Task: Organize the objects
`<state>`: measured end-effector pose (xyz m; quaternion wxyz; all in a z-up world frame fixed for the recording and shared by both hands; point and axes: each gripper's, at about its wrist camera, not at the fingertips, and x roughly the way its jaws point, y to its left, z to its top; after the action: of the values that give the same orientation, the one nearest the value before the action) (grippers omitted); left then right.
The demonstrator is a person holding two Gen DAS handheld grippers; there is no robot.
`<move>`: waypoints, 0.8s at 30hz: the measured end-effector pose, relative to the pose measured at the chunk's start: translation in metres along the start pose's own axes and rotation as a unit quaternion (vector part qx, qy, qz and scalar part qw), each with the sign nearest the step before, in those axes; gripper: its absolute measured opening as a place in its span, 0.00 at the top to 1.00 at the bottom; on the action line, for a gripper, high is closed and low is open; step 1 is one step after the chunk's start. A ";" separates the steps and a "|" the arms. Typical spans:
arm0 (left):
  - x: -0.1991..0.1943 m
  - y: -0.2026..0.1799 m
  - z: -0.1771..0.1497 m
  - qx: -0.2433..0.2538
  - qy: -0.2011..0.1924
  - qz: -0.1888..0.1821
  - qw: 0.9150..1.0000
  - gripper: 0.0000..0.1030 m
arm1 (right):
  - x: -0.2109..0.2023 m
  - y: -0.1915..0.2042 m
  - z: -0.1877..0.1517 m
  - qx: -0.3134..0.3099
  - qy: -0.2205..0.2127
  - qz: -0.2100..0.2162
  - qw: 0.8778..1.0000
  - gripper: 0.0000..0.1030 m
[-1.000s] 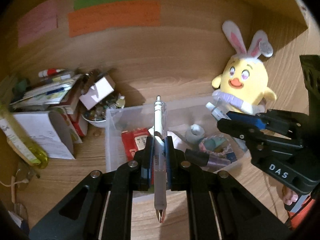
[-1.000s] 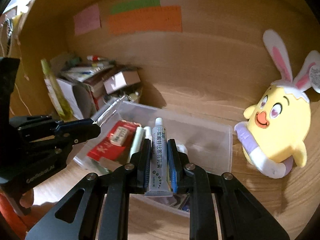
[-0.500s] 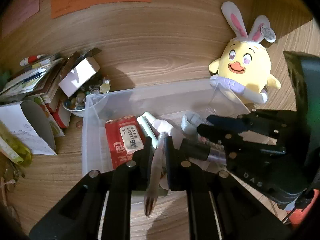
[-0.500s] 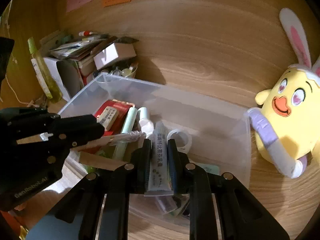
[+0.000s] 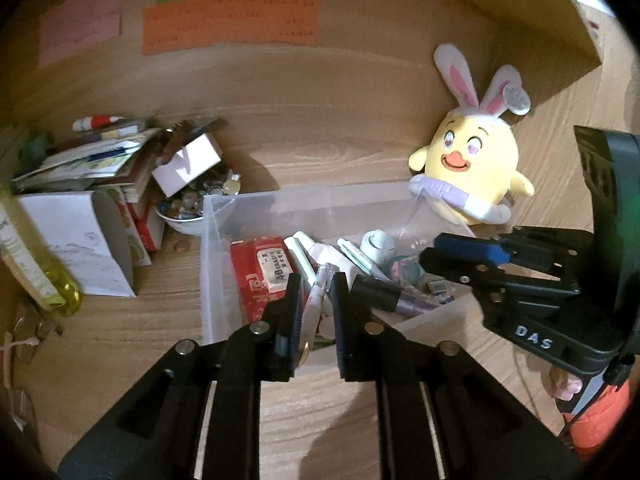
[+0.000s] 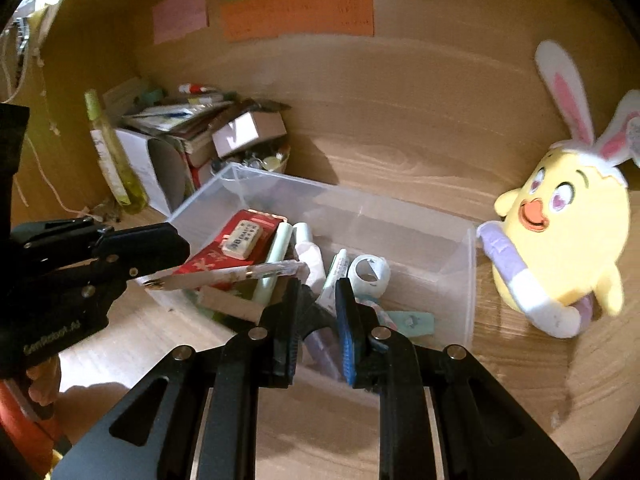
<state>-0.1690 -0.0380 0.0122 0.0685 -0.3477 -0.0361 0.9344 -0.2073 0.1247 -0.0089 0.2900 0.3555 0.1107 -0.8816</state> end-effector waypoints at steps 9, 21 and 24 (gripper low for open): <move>-0.039 -0.006 -0.022 0.009 -0.051 0.017 0.999 0.33 | -0.044 0.010 -0.022 0.007 -0.059 -0.025 0.998 0.32; -0.059 -0.011 -0.054 -0.014 -0.083 0.030 0.996 0.07 | -0.068 0.004 -0.062 0.043 -0.084 -0.026 0.995 0.19; -0.060 -0.016 -0.060 -0.009 -0.087 0.035 0.996 0.07 | -0.070 0.004 -0.071 0.048 -0.084 -0.026 0.995 0.19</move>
<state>-0.0833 -0.0303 0.0072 0.0293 -0.2671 -0.0382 0.9625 -0.1246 0.1797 -0.0120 0.2579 0.2905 0.0529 -0.9199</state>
